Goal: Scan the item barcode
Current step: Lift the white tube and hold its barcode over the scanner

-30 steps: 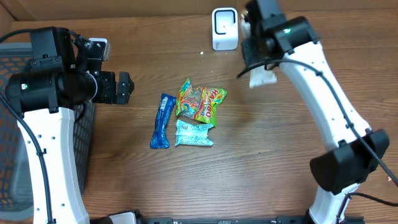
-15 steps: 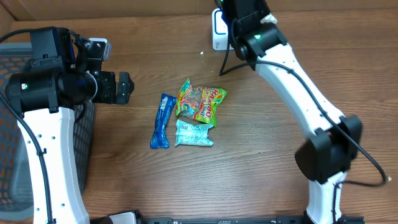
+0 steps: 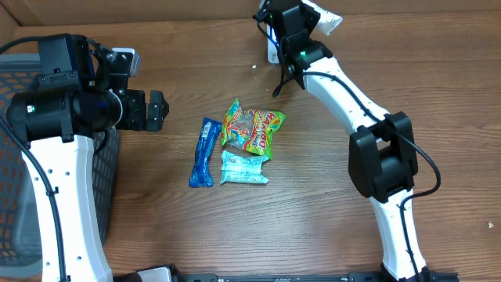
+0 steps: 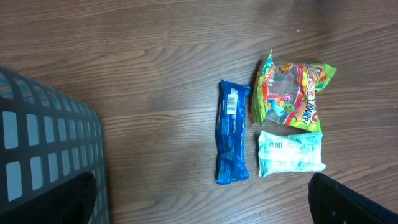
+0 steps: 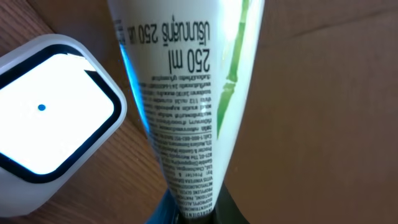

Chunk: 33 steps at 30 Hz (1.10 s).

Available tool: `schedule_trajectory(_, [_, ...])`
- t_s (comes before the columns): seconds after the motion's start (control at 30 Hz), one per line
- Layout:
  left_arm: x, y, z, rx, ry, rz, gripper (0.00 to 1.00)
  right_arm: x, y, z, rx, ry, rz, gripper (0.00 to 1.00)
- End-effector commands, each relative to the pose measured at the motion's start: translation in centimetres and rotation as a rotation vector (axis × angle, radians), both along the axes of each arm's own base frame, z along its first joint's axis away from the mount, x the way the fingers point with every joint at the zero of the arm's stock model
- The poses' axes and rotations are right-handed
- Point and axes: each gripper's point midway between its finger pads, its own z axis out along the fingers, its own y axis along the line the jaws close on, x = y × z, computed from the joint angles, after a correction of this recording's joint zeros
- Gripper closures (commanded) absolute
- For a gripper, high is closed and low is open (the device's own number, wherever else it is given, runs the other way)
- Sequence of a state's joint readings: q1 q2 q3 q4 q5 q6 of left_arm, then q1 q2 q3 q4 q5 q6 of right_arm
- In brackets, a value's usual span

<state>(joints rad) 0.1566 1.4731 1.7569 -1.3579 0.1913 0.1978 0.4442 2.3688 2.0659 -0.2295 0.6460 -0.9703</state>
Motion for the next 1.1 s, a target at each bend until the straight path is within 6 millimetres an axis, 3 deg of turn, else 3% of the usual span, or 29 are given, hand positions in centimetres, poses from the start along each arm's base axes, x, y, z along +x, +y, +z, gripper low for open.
schedule_trajectory(0.0, [0.1, -0.1, 0.3, -0.004, -0.01, -0.008, 0.0, 0.7, -1.2, 1.3, -0.016, -0.045, -0.03, 0.96])
schedule_trajectory(0.3, [0.1, -0.1, 0.3, -0.004, -0.01, -0.008, 0.01, 1.0, -2.4, -2.4, -0.061, -0.009, -0.094, 0.96])
schedule_trajectory(0.6, [0.1, -0.1, 0.3, -0.004, -0.01, -0.008, 0.0, 1.8, -2.7, -2.5, -0.014, -0.102, -0.149, 0.96])
schedule_trajectory(1.07, [0.1, -0.1, 0.3, -0.004, -0.01, -0.008, 0.0, 1.4, -3.0, -2.9, -0.034, -0.082, -0.162, 0.96])
